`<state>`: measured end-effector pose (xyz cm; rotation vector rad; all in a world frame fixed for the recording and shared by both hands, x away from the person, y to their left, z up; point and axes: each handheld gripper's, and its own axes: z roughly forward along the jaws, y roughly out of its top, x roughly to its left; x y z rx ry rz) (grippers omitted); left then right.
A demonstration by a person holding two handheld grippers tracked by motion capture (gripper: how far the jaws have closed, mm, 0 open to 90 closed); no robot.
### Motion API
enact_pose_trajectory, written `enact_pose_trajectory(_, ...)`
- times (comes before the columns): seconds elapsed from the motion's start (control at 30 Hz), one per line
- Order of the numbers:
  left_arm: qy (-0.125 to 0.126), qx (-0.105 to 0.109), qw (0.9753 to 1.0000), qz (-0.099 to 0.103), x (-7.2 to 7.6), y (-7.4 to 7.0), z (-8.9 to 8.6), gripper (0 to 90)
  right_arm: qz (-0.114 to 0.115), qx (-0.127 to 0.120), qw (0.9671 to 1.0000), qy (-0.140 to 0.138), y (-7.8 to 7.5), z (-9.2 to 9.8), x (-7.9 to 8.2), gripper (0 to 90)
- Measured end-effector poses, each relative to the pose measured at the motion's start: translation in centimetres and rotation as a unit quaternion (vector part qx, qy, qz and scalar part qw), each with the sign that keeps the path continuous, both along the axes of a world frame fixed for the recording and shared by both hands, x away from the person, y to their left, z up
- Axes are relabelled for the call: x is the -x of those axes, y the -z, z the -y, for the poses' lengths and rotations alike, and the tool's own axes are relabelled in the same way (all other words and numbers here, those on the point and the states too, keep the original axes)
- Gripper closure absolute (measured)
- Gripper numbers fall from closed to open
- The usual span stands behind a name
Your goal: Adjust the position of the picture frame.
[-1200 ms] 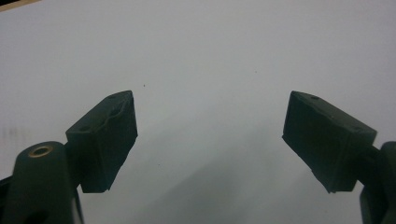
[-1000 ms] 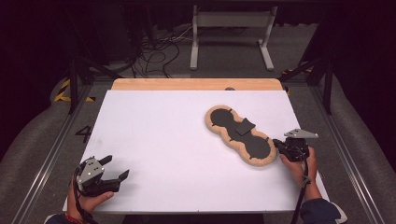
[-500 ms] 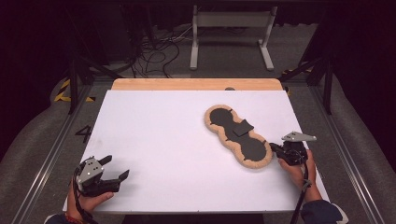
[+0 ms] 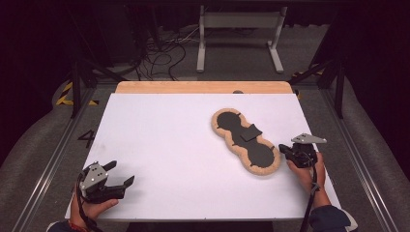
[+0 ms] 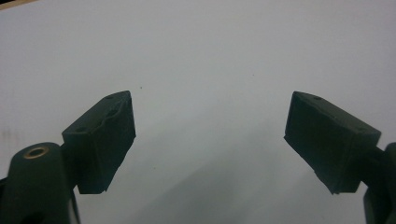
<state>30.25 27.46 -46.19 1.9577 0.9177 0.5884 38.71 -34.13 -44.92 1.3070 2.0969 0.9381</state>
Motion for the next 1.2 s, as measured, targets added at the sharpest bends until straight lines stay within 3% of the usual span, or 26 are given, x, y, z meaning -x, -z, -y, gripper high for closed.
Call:
enact_pose_trajectory(0.07, 0.003, -0.004, 1.0, 0.002, 0.0, 0.0, 0.0, 16.8, -0.005, -0.003, 0.9999, -0.008, 0.2, -0.3, -0.4, 90.0)
enact_pose_trajectory(0.13, -0.001, -0.006, 1.0, 0.0, 0.1, 0.0, 0.0, 16.8, -0.003, 0.016, 0.9997, -0.016, 0.2, -0.9, -0.5, 90.0)
enact_pose_trajectory(0.3, 0.004, -0.01, 0.9999, 0.001, 0.1, 0.0, 0.0, 16.8, -0.01, -0.002, 0.9997, -0.021, 0.3, -0.5, -0.4, 90.0)
enact_pose_trajectory(0.6, 0.008, -0.01, 0.9999, 0.001, 0.0, 0.0, 0.1, 16.9, -0.015, -0.003, 0.9991, -0.038, 0.2, -0.7, -0.3, 90.0)
enact_pose_trajectory(0.8, 0.009, -0.013, 0.9999, 0.001, 0.0, 0.0, 0.1, 17.2, -0.014, 0.002, 0.9991, -0.04, 0.1, -0.8, -0.3, 89.9)
enact_pose_trajectory(0.9, 0.007, -0.013, 0.9999, -0.004, 0.0, 0.1, 0.2, 17.3, -0.009, 0.003, 0.9994, -0.033, 0.1, -0.6, -0.8, 83.3)
enact_pose_trajectory(1.0, 0.012, -0.015, 0.9998, -0.005, -0.1, 0.1, 0.3, 17.4, -0.022, -0.008, 0.9994, -0.024, 0.4, -0.5, -1.8, 86.3)
enact_pose_trajectory(1.07, 0.013, -0.015, 0.9998, -0.006, -0.1, 0.1, 0.3, 17.5, -0.019, -0.012, 0.9996, -0.019, 0.2, -0.7, -2.4, 88.9)
enact_pose_trajectory(1.13, 0.014, -0.013, 0.9998, -0.007, -0.1, 0.2, 0.3, 17.5, -0.016, -0.008, 0.9991, -0.039, 0.1, -1.4, -2.6, 90.0)
enact_pose_trajectory(1.2, 0.014, -0.013, 0.9998, -0.009, -0.1, 0.2, 0.3, 17.5, -0.02, 0.014, 0.9989, -0.04, 0.3, -2.0, -2.7, 90.0)
